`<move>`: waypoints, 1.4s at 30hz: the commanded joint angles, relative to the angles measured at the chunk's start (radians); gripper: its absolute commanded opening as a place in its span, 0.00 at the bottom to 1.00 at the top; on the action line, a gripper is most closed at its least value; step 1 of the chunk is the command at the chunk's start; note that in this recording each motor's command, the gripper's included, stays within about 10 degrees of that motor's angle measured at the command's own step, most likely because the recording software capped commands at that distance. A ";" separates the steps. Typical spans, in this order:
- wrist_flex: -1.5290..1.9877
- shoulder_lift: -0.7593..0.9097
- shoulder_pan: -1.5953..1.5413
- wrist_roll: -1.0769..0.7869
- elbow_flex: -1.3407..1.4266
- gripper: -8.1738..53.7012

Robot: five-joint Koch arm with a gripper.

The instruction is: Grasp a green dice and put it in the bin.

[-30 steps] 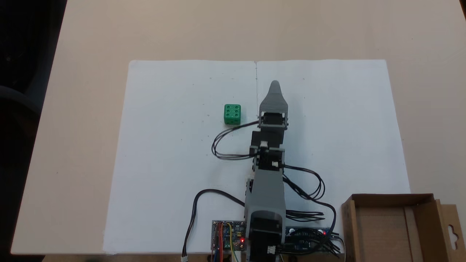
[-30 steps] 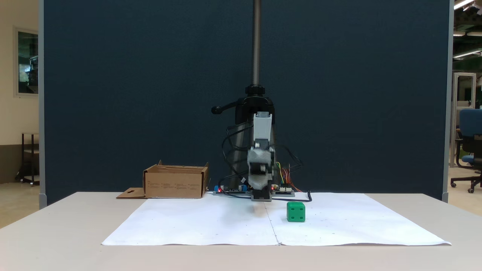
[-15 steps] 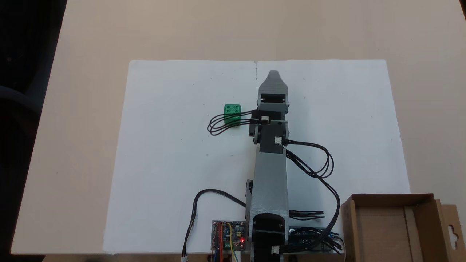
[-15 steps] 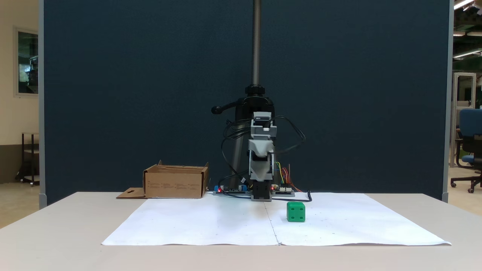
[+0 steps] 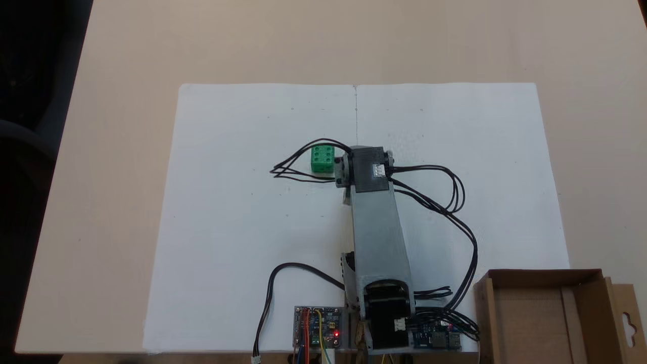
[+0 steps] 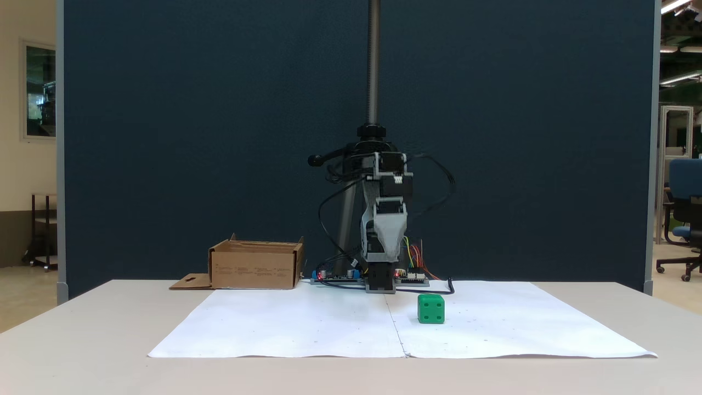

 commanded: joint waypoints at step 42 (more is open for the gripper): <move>-0.048 -0.586 -0.207 0.285 -0.380 0.84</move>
